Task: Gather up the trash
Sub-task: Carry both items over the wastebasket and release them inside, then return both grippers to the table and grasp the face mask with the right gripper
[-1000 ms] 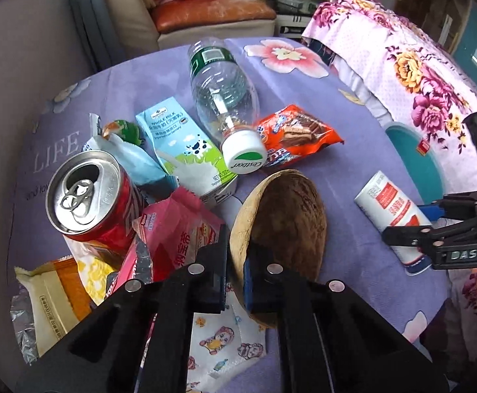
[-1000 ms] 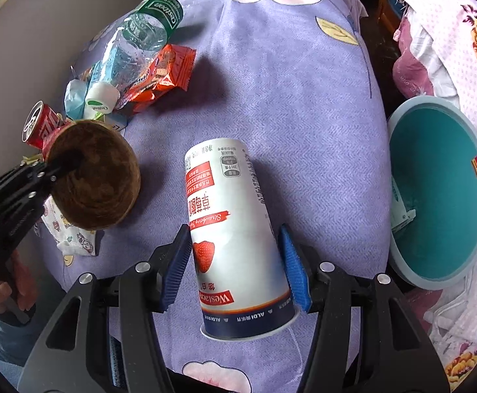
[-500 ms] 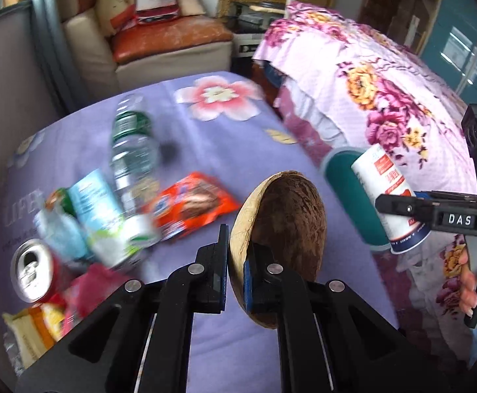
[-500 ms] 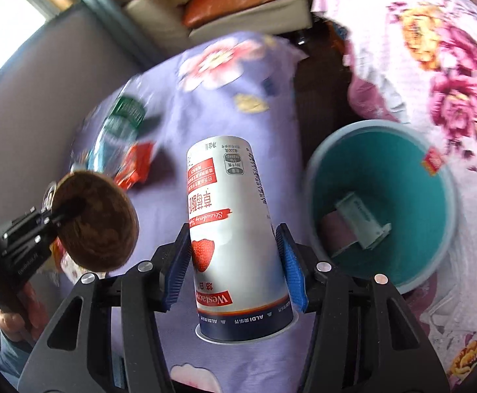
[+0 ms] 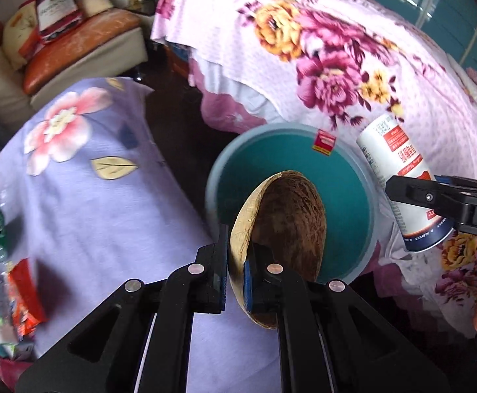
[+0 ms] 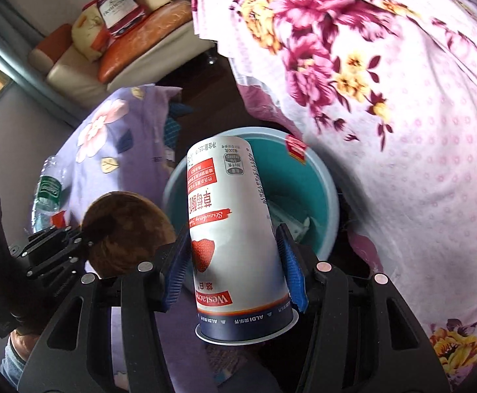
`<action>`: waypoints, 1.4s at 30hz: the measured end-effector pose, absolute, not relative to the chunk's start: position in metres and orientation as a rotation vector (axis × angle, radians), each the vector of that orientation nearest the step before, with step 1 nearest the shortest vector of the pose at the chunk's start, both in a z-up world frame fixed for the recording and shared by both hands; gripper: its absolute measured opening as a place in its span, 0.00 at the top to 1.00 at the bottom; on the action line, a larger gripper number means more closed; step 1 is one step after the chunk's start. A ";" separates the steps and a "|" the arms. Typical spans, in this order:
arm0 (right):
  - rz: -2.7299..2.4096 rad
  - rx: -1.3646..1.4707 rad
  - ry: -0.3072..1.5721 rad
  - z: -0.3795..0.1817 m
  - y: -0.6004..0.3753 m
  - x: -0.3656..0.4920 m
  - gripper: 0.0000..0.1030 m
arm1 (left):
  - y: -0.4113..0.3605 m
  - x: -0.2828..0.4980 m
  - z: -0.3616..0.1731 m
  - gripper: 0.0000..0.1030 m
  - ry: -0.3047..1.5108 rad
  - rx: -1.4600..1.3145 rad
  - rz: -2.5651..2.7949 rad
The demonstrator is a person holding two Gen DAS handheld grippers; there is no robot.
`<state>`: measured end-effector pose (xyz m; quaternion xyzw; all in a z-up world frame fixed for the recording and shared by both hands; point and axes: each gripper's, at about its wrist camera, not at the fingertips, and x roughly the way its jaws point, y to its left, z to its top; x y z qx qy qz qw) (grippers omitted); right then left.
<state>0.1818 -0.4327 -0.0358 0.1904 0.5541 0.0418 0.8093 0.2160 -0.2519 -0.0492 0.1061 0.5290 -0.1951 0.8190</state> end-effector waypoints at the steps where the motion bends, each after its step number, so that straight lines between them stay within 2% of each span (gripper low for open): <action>1: 0.084 0.410 1.193 -0.040 -0.437 0.184 0.52 | -0.260 0.218 -0.057 0.92 1.139 0.235 -0.424; 10: 0.072 0.426 1.217 -0.058 -0.448 0.188 0.52 | -0.291 0.223 -0.104 0.88 1.253 0.291 -0.466; 12: 0.073 0.432 1.221 -0.061 -0.449 0.188 0.52 | -0.293 0.223 -0.107 0.84 1.255 0.294 -0.468; 22: 0.074 0.433 1.241 -0.067 -0.447 0.188 0.52 | -0.277 0.213 -0.100 0.84 1.270 0.244 -0.472; 23: 0.078 0.431 1.246 -0.069 -0.445 0.189 0.52 | -0.274 0.212 -0.096 0.78 1.264 0.231 -0.474; 25: 0.080 0.429 1.256 -0.071 -0.442 0.191 0.52 | -0.267 0.208 -0.086 0.57 1.241 0.213 -0.470; 26: 0.085 0.429 1.264 -0.073 -0.439 0.193 0.51 | -0.264 0.205 -0.081 0.38 1.223 0.205 -0.464; 27: 0.089 0.429 1.271 -0.074 -0.437 0.194 0.51 | -0.258 0.202 -0.073 0.27 1.189 0.193 -0.453; 29: 0.094 0.429 1.280 -0.075 -0.432 0.196 0.50 | -0.251 0.199 -0.063 0.18 1.163 0.169 -0.448; 33: 0.089 0.418 1.273 -0.069 -0.425 0.196 0.38 | -0.231 0.194 -0.045 0.11 1.127 0.105 -0.447; 42: 0.074 0.381 1.280 -0.053 -0.410 0.189 0.26 | -0.187 0.178 -0.029 0.09 1.113 0.030 -0.409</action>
